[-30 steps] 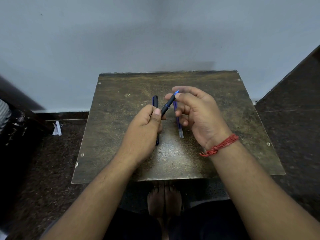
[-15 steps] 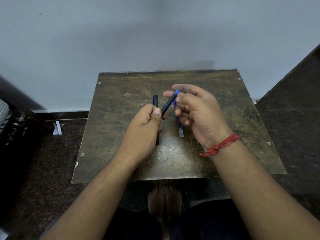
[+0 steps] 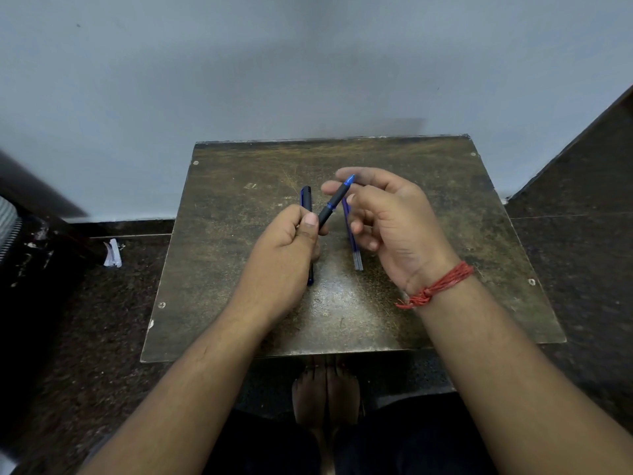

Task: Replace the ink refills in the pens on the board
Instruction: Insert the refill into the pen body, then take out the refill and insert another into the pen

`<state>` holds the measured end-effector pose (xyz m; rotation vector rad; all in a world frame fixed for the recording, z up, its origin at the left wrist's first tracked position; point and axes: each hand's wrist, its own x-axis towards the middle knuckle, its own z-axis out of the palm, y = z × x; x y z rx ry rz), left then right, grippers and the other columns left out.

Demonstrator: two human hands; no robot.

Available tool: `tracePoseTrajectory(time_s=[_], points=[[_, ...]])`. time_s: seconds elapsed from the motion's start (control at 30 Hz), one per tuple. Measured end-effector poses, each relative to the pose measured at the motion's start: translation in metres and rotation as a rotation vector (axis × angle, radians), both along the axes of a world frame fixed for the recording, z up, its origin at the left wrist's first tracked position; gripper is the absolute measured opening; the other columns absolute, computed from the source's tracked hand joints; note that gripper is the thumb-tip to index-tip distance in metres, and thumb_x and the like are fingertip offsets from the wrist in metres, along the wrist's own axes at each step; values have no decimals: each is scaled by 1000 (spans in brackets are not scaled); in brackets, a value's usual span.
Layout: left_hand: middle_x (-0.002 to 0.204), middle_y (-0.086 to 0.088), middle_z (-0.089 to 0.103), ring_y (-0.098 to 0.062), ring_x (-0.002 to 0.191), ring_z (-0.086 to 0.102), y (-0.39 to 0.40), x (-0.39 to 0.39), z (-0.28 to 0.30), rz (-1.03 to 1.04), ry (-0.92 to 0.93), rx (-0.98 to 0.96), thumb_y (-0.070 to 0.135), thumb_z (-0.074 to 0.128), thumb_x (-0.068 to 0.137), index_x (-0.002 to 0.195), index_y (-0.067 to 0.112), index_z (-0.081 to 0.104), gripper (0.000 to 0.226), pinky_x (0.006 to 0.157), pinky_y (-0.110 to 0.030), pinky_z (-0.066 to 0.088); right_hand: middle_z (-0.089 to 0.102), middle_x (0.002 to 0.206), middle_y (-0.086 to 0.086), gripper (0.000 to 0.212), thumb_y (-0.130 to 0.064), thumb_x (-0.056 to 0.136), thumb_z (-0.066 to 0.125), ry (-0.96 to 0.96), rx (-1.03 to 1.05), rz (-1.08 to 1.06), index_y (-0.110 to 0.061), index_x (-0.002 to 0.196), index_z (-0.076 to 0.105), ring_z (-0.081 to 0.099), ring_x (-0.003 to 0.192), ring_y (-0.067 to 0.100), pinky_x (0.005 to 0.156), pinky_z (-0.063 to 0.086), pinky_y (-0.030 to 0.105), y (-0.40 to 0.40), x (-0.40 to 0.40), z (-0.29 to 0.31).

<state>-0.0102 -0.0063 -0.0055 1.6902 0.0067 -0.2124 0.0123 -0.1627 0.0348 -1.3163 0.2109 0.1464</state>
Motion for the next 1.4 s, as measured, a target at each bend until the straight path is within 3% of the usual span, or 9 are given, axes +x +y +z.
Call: tracePoseTrajectory(time_s=[0.23,0.4,0.5,0.83,1.03,1.17,1.27,1.33,1.4], points=[[55,13,43,-6,46,32,-1,1,-1,8,-6,-2,53,43,96,82,34,62,30,53,-29,24,70,83,5,12,-25,88,75,1,-140,-28,-17,89,66,44,47,9,37,29,17,-1,2,-8],[54,13,42,-6,45,31,-1,0,0,9,2,-4,52,43,95,87,27,61,32,53,-29,23,68,72,0,8,-9,93,63,-26,-39,-53,-8,96,71,38,43,8,37,25,17,-2,1,-4],[55,13,42,-6,45,31,-1,0,0,3,3,8,53,42,95,91,23,61,36,53,-29,23,73,85,4,16,-1,94,55,-43,44,-72,-4,101,70,33,41,8,38,20,19,-3,3,-2],[55,13,43,-5,44,32,-3,-2,2,-7,-27,61,50,41,96,94,20,61,36,50,-28,26,72,94,10,11,-4,95,57,-47,228,-214,-7,100,66,31,38,6,35,21,16,-12,8,-6],[55,14,43,-5,44,32,-2,-1,0,-6,-26,69,51,41,96,93,21,61,35,51,-28,25,73,76,4,9,-7,94,62,-99,271,-417,-16,91,63,31,38,7,37,19,16,-24,13,-4],[56,13,43,-4,45,32,0,-1,-1,17,-7,10,53,43,96,90,27,63,33,53,-28,24,71,75,3,7,-15,91,67,-161,-46,-523,-20,86,65,37,45,10,43,30,20,-37,16,-7],[56,17,48,-1,47,38,1,-1,1,39,-16,8,53,43,96,91,26,64,35,54,-31,26,66,74,-9,5,-23,88,68,-212,-526,-495,-25,84,69,53,59,2,59,43,20,-49,17,-11],[57,20,51,0,47,40,2,-2,1,44,-23,8,52,43,97,94,21,63,37,54,-32,27,64,77,-14,4,-26,91,65,-204,-825,-407,-28,88,68,56,66,-3,60,42,12,-54,16,-13],[57,18,49,0,48,37,2,-2,1,46,-28,-1,52,43,97,94,20,62,37,54,-31,26,65,84,-10,5,-28,92,63,-166,-1038,-338,-29,91,68,58,73,1,59,41,16,-57,15,-17]])
